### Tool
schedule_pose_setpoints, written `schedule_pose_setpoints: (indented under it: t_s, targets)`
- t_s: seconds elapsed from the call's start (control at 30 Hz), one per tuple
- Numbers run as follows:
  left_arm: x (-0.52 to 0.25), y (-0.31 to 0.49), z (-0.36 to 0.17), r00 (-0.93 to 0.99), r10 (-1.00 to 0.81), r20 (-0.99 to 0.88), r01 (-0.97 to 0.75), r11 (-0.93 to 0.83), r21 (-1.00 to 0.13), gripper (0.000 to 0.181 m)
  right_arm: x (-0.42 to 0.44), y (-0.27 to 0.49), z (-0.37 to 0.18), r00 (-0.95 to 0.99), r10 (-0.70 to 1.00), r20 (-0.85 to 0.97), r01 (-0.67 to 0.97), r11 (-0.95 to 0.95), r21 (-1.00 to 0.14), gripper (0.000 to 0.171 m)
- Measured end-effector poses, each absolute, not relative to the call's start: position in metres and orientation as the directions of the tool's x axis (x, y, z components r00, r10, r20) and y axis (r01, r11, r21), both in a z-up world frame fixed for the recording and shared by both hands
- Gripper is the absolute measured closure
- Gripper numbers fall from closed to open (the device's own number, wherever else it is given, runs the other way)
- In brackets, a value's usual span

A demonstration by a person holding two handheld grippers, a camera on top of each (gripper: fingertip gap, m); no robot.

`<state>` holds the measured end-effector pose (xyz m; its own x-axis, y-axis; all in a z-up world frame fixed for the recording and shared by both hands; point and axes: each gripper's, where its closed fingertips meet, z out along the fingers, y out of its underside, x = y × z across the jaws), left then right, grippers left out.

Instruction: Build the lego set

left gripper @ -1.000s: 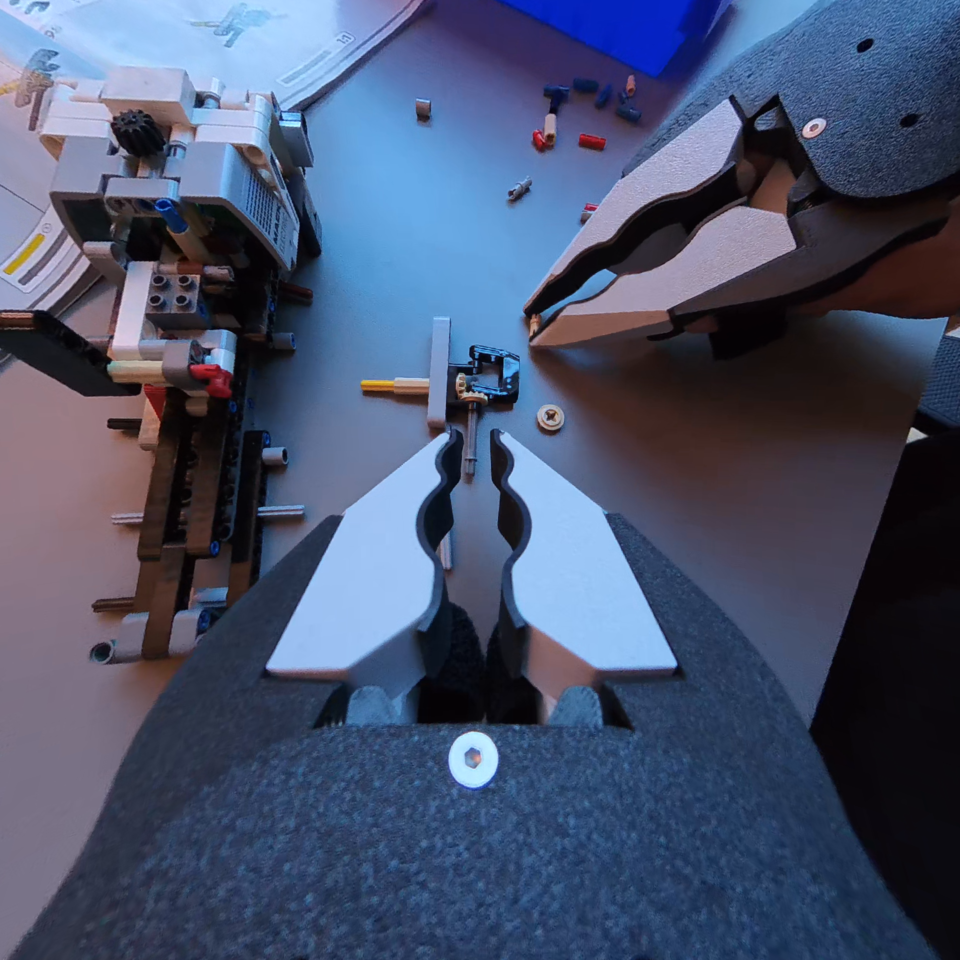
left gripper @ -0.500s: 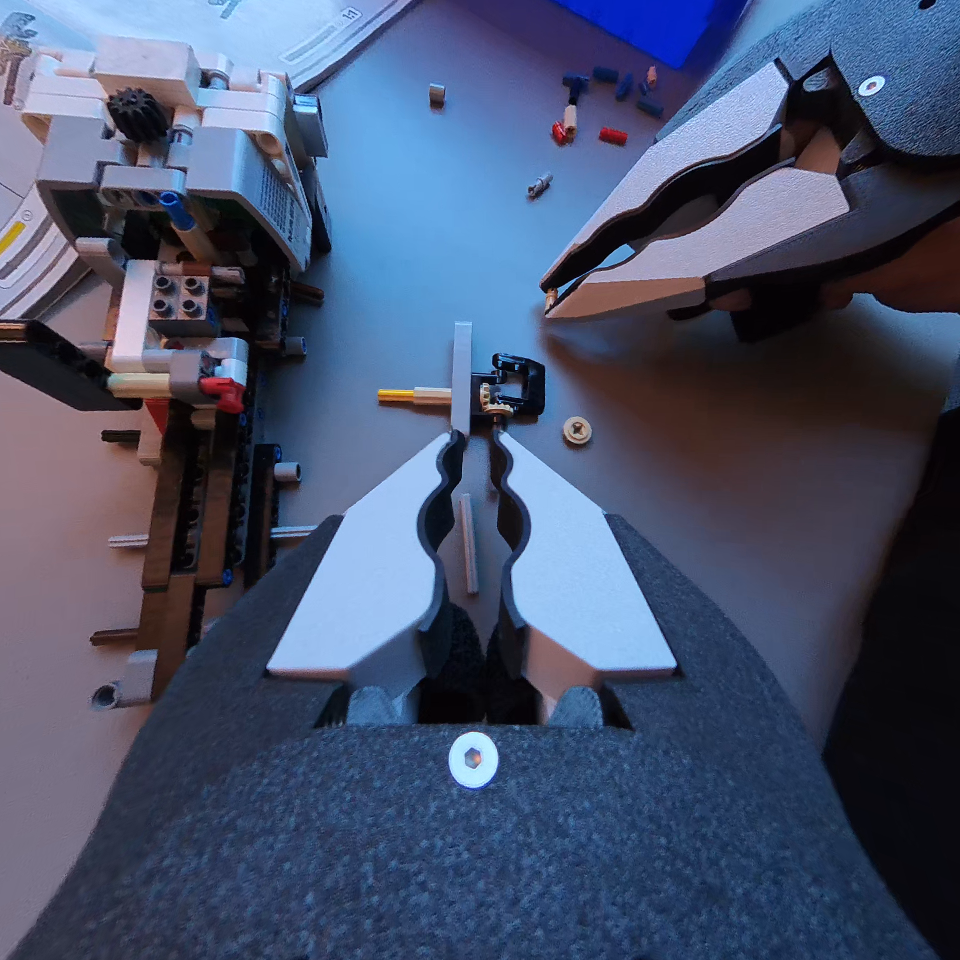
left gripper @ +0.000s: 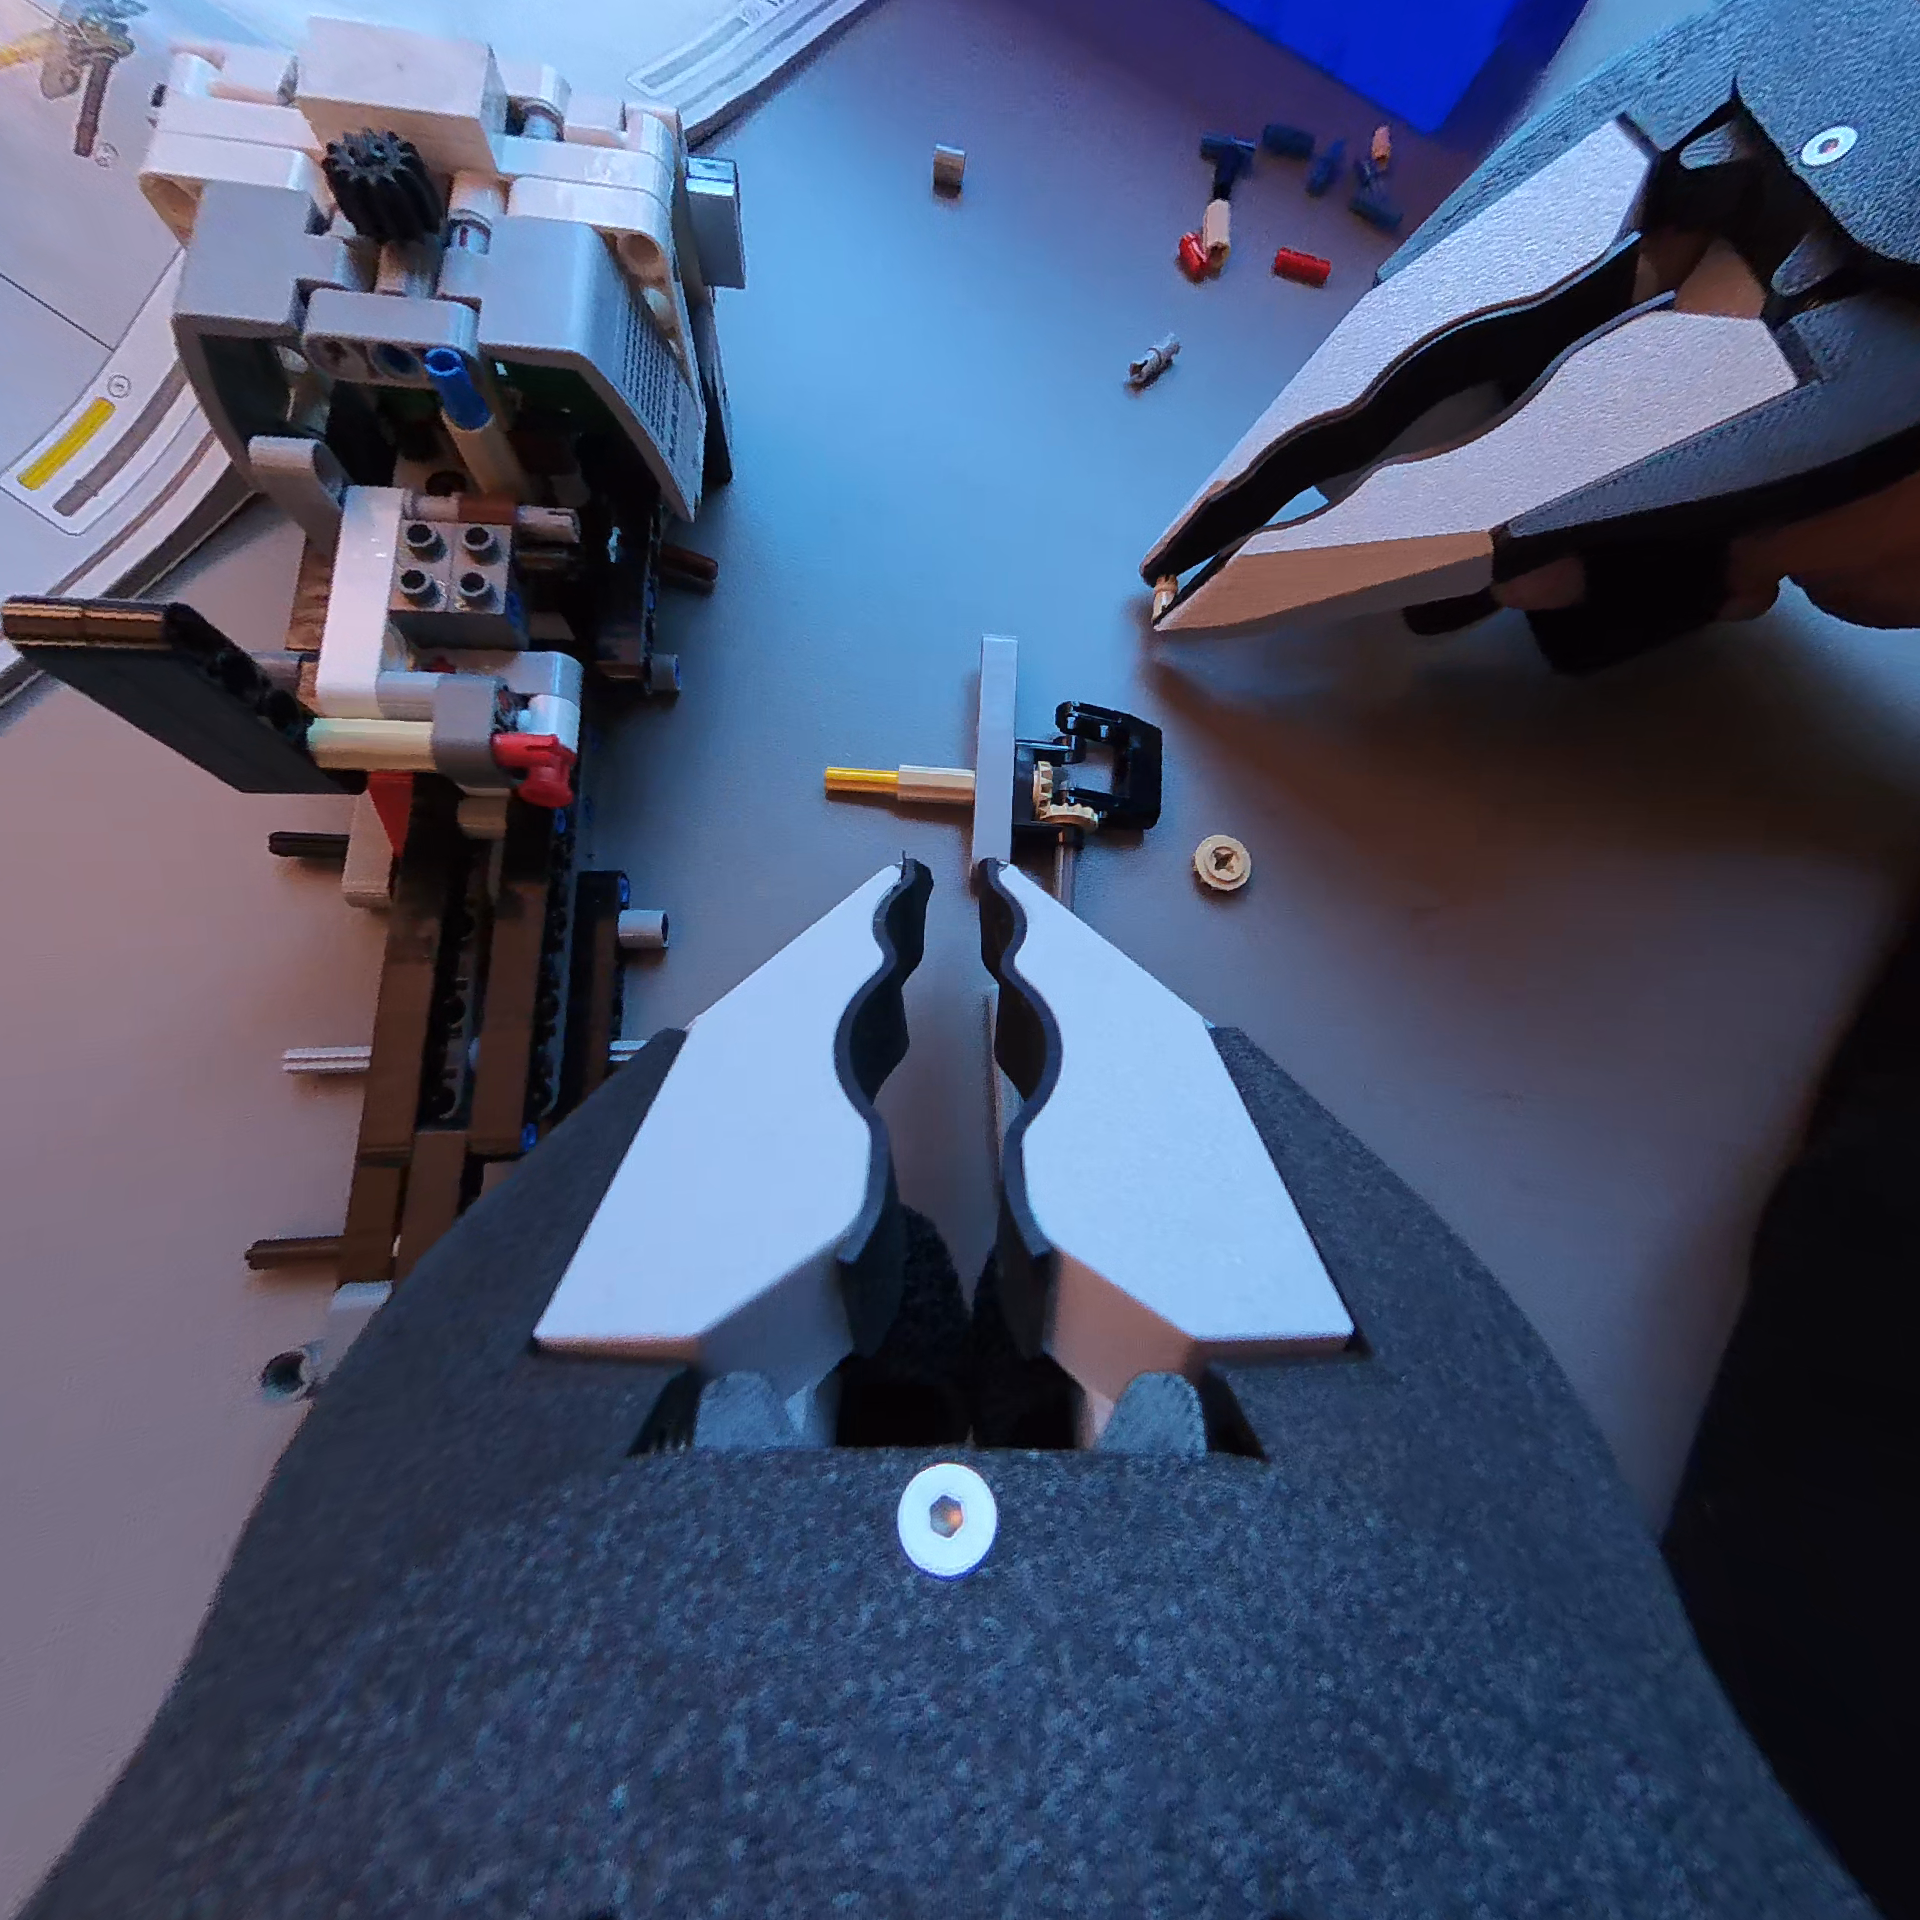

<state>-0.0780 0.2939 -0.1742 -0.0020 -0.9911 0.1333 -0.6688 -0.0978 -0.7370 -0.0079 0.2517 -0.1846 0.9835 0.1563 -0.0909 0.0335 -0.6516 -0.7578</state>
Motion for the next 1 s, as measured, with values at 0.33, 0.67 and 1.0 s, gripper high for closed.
schedule_pose_setpoints:
  t_s: [0.33, 0.67, 1.0]
  targets:
    - [-0.083, 0.299, -0.177, 0.018, -0.993, 0.12, -0.682, -0.1, -0.725, 0.173, -0.015, 0.25, -0.188, 0.975, 0.205, -0.085, 0.075, -0.664, -0.744, 0.159]
    - [-0.097, 0.289, -0.17, 0.022, -0.995, 0.095, -0.667, -0.086, -0.74, 0.173, -0.026, 0.247, -0.188, 0.96, 0.277, -0.037, 0.158, -0.649, -0.744, 0.159]
    - [-0.081, 0.237, -0.175, -0.166, -0.984, 0.066, -0.642, 0.057, -0.765, 0.169, -0.034, 0.239, -0.185, 0.944, 0.331, -0.022, 0.203, -0.628, -0.751, 0.151]
